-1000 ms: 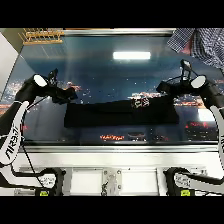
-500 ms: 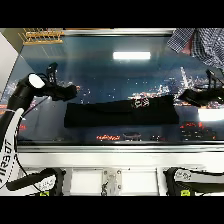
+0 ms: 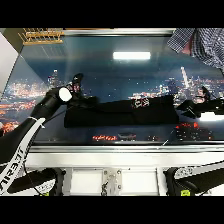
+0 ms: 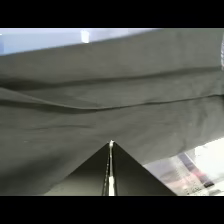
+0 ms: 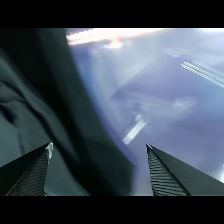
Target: Fold the clothes and pants, and hang the long-sleeved shirts on hangers.
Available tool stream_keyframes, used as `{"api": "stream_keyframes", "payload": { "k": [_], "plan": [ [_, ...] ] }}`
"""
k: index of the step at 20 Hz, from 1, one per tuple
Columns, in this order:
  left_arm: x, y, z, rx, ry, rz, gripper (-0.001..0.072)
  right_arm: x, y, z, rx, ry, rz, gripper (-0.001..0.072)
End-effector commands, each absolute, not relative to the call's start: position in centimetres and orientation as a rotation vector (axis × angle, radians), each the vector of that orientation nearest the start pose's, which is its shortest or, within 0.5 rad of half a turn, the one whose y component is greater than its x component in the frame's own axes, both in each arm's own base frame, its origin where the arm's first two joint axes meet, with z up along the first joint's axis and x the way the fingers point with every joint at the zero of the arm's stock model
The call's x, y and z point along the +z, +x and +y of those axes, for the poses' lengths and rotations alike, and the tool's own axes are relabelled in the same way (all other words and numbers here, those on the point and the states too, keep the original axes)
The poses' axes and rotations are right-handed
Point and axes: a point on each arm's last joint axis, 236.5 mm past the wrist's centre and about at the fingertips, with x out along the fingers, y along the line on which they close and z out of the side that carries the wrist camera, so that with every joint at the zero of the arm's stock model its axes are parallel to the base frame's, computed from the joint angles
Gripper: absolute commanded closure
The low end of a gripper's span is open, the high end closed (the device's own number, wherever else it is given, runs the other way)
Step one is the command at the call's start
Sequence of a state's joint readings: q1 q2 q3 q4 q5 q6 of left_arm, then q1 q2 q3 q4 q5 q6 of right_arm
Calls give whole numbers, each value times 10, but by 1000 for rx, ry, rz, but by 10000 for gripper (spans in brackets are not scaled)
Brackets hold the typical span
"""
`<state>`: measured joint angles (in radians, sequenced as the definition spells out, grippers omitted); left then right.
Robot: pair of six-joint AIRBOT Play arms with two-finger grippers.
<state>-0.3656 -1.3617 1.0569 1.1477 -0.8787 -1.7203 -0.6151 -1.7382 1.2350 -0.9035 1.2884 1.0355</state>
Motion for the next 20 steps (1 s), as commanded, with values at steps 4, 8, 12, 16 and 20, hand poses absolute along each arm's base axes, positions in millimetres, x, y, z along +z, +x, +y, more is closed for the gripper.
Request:
{"api": "stream_keyframes", "payload": {
  "k": [4, 8, 12, 16, 20],
  "plan": [
    [-38, 355, -255, -385, -371, 1302, 702, -108, 392, -20, 414, 730, 1416, 59],
    [-44, 366, -265, -386, -401, 1314, 702, -105, 391, -2, 425, 739, 1452, 500],
    [-60, 369, -279, -395, -385, 1350, 701, -81, 388, -11, 382, 701, 1444, 701],
    [-74, 379, -316, -446, -344, 1370, 701, -16, 379, -28, 324, 533, 1446, 702],
    [-83, 384, -368, -531, -288, 1386, 702, 67, 376, -11, 314, 389, 1391, 702]
  ]
}}
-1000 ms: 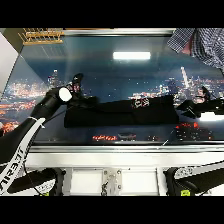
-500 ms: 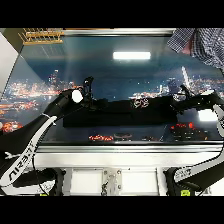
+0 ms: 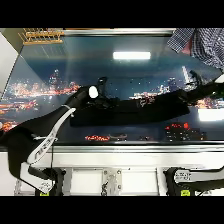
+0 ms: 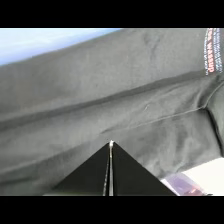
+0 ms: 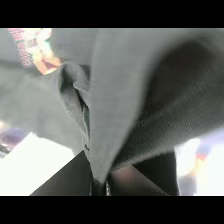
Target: Fold the clothes and pants, and hang the long-sleeved shirts on hangers.
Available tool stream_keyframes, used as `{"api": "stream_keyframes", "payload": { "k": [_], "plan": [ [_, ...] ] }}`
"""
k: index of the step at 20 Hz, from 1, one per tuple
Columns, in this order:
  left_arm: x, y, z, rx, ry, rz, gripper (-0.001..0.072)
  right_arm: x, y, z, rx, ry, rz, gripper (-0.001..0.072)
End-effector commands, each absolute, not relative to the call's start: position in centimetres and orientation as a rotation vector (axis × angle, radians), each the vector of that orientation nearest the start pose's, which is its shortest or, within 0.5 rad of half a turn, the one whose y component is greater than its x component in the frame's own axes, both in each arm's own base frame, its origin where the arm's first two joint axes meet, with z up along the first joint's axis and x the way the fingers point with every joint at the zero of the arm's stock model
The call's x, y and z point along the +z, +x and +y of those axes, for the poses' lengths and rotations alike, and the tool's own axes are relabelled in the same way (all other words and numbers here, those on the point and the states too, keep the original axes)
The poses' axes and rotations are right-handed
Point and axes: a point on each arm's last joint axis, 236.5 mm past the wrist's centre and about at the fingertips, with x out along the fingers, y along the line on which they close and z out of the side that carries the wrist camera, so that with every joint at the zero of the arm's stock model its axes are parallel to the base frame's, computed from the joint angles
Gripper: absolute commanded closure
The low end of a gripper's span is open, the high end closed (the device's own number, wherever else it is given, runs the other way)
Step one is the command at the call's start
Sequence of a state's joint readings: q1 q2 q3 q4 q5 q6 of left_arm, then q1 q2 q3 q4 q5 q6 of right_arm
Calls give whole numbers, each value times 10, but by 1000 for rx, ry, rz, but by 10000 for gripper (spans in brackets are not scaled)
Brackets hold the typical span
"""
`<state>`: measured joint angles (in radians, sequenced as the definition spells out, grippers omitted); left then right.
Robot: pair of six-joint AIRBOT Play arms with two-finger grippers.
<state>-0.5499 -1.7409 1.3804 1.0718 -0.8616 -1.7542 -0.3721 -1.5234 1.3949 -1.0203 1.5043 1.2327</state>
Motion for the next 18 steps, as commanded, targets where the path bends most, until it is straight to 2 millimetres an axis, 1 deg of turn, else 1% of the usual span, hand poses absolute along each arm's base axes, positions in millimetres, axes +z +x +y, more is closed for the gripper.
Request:
{"api": "stream_keyframes", "payload": {
  "k": [1, 3, 5, 8, 10, 12, 14, 15, 16, 18],
  "plan": [
    [-86, 383, -381, -552, -273, 1389, 701, 82, 376, -3, 318, 362, 1378, 702],
    [-91, 379, -405, -594, -247, 1393, 702, 114, 376, 21, 356, 306, 1354, 702],
    [-94, 375, -425, -630, -223, 1398, 702, 136, 379, 45, 394, 254, 1322, 702],
    [-96, 370, -450, -678, -195, 1398, 702, 155, 380, 83, 464, 186, 1286, 702],
    [-95, 371, -457, -691, -191, 1391, 702, 160, 377, 101, 503, 155, 1278, 702],
    [-95, 371, -457, -691, -189, 1396, 702, 161, 374, 115, 530, 136, 1280, 702],
    [-95, 372, -446, -679, -184, 1426, 702, 161, 373, 124, 539, 135, 1277, 702],
    [-91, 374, -438, -670, -183, 1438, 702, 162, 375, 129, 541, 138, 1267, 702],
    [-85, 381, -426, -656, -176, 1437, 702, 163, 376, 133, 548, 133, 1260, 702],
    [-64, 409, -392, -604, -133, 1376, 702, 164, 376, 146, 564, 131, 1249, 702]
  ]
}}
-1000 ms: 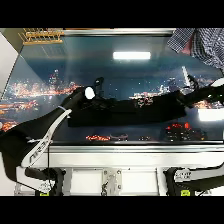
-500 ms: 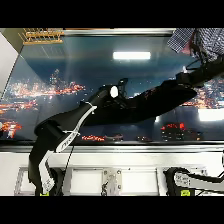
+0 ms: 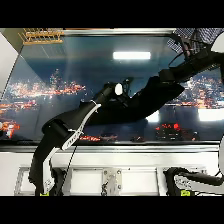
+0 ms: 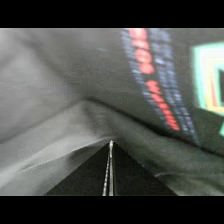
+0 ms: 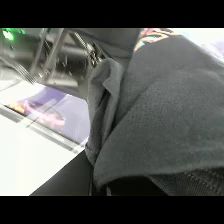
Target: Fold the clothes and pants, and hang the long-sleeved shirts on hangers.
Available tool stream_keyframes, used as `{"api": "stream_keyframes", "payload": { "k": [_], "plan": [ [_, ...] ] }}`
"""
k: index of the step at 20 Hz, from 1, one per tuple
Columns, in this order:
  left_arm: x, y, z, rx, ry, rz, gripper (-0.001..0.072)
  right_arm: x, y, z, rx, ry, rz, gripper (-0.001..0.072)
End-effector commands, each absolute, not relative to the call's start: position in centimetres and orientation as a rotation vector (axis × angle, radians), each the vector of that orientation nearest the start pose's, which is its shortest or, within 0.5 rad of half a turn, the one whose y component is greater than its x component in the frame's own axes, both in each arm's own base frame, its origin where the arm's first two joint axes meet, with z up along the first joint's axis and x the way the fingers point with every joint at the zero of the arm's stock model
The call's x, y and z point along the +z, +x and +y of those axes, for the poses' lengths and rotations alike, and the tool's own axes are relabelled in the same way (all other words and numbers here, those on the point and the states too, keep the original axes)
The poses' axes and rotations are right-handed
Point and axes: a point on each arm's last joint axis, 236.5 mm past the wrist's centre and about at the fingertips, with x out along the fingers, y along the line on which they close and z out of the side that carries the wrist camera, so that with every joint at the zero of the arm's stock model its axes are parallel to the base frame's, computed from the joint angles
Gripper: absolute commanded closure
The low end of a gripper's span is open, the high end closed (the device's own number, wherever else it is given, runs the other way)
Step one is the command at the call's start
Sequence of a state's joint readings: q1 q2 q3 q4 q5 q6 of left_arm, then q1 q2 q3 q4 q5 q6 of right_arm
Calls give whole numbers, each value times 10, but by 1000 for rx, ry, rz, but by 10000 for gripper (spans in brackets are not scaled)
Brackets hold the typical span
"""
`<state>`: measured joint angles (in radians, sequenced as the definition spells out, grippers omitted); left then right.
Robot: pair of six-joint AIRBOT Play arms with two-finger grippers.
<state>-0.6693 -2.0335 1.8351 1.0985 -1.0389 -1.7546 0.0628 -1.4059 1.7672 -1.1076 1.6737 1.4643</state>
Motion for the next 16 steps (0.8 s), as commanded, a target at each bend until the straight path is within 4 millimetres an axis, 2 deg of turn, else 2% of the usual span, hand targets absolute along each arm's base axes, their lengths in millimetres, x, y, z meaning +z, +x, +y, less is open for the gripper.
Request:
{"api": "stream_keyframes", "payload": {
  "k": [1, 4, 6, 8, 12, 14, 16],
  "plan": [
    [-49, 426, -370, -569, -103, 1331, 702, 164, 375, 154, 576, 128, 1247, 702],
    [0, 466, -304, -466, -100, 1228, 702, 159, 372, 184, 616, 117, 1255, 702],
    [35, 485, -262, -423, -125, 1167, 702, 154, 370, 209, 645, 113, 1259, 702],
    [64, 496, -223, -374, -160, 1120, 702, 150, 366, 243, 698, 131, 1260, 702],
    [109, 505, -159, -295, -203, 1045, 702, 133, 355, 322, 824, 162, 1257, 702],
    [125, 504, -133, -262, -219, 1019, 702, 114, 351, 362, 859, 159, 1247, 701],
    [137, 501, -112, -233, -228, 1006, 702, 86, 346, 404, 895, 158, 1246, 701]
  ]
}}
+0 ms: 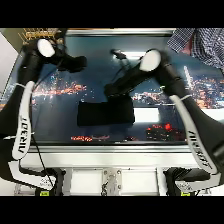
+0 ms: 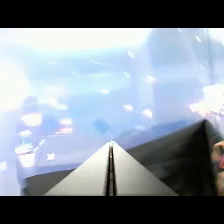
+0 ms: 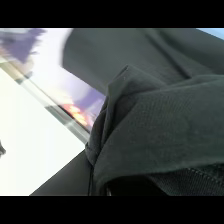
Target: Fold the clothes and pants, and hang the long-sleeved shirts on hangers.
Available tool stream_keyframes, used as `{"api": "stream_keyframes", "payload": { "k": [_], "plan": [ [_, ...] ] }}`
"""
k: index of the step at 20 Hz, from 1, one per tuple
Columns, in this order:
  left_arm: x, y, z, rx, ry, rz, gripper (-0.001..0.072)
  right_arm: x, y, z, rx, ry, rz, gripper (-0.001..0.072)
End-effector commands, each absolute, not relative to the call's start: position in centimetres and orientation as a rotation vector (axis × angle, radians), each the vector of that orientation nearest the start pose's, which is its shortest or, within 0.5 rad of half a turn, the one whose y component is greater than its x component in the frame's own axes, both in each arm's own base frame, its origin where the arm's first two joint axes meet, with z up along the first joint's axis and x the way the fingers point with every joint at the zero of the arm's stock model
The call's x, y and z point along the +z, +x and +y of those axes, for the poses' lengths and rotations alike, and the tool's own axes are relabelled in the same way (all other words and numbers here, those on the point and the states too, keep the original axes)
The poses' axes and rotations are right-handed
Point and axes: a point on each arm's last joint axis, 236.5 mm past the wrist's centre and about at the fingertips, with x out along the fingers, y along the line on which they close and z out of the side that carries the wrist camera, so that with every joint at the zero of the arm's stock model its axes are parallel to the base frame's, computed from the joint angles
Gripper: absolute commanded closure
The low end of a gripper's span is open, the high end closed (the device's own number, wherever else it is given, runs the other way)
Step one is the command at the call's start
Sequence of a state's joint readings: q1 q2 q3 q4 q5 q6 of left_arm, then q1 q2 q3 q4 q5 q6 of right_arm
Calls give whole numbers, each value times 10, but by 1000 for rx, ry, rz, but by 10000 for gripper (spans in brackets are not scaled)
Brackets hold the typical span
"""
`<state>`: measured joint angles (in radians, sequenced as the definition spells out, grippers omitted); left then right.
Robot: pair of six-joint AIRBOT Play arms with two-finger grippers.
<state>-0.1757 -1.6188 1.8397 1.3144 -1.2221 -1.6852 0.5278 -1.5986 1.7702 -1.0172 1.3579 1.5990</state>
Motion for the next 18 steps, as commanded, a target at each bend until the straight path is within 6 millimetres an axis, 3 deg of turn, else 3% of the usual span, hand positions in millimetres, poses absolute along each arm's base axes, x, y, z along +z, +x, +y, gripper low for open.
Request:
{"api": "stream_keyframes", "payload": {
  "k": [1, 2, 3, 4, 5, 6, 8, 10, 12, 15, 18],
  "plan": [
    [142, 500, -103, -223, -228, 999, 702, 71, 344, 427, 911, 173, 1239, 700],
    [148, 498, -95, -214, -229, 990, 702, 57, 344, 451, 929, 198, 1220, 669],
    [153, 496, -89, -206, -233, 983, 702, 46, 342, 476, 963, 227, 1189, 482],
    [158, 495, -84, -199, -237, 971, 702, 40, 335, 503, 1018, 269, 1158, 235],
    [163, 495, -80, -192, -241, 959, 702, 39, 325, 522, 1090, 278, 1125, 113],
    [168, 495, -76, -184, -244, 945, 702, 42, 318, 532, 1144, 284, 1106, 98],
    [177, 493, -65, -167, -252, 926, 702, 53, 324, 525, 1142, 288, 1088, 100],
    [177, 487, -56, -147, -264, 917, 702, 64, 346, 495, 1100, 212, 1048, 99],
    [163, 475, -55, -137, -273, 931, 702, 60, 367, 441, 1013, 106, 1053, 99],
    [119, 445, -62, -134, -282, 1003, 702, 24, 389, 324, 796, 17, 1153, 99],
    [74, 412, -82, -158, -268, 1089, 701, -25, 379, 210, 580, 124, 1322, 98]
  ]
}}
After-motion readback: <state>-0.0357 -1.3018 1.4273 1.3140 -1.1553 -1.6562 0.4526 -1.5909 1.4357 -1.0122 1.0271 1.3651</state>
